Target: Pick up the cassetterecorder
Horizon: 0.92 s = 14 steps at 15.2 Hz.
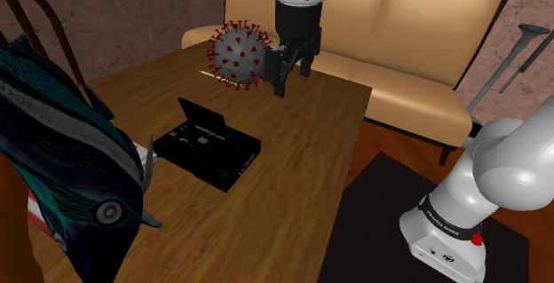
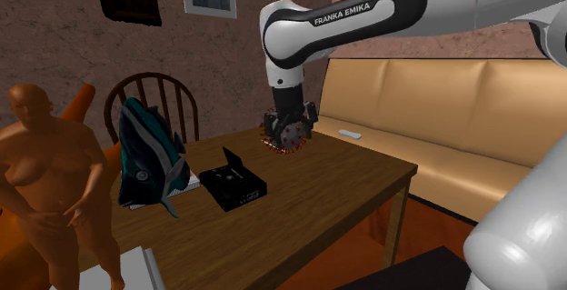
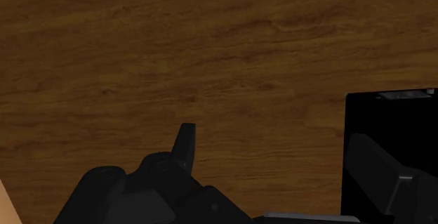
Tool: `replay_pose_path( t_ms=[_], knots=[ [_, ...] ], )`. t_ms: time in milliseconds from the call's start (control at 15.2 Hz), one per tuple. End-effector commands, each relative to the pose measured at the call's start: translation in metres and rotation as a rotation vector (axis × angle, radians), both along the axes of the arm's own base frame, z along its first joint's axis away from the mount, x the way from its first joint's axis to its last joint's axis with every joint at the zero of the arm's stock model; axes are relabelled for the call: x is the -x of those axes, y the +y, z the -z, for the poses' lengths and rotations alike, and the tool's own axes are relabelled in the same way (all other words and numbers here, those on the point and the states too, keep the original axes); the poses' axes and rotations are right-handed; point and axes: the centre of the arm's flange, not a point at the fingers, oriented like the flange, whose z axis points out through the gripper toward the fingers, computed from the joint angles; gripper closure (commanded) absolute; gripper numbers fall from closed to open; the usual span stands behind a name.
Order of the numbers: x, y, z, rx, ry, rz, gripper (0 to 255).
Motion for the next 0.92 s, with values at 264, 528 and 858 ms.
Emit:
replay_pose_path(
  t_ms=[264, 528, 858],
  knots=[
    [-0.021, 0.08, 0.015, 0.037, -0.002, -0.072, 0],
    [-0.031, 0.134, 0.027, 0.062, -0.003, -0.119, 0],
    [-0.033, 0.147, 0.051, 0.068, -0.004, -0.131, 0]
  ],
)
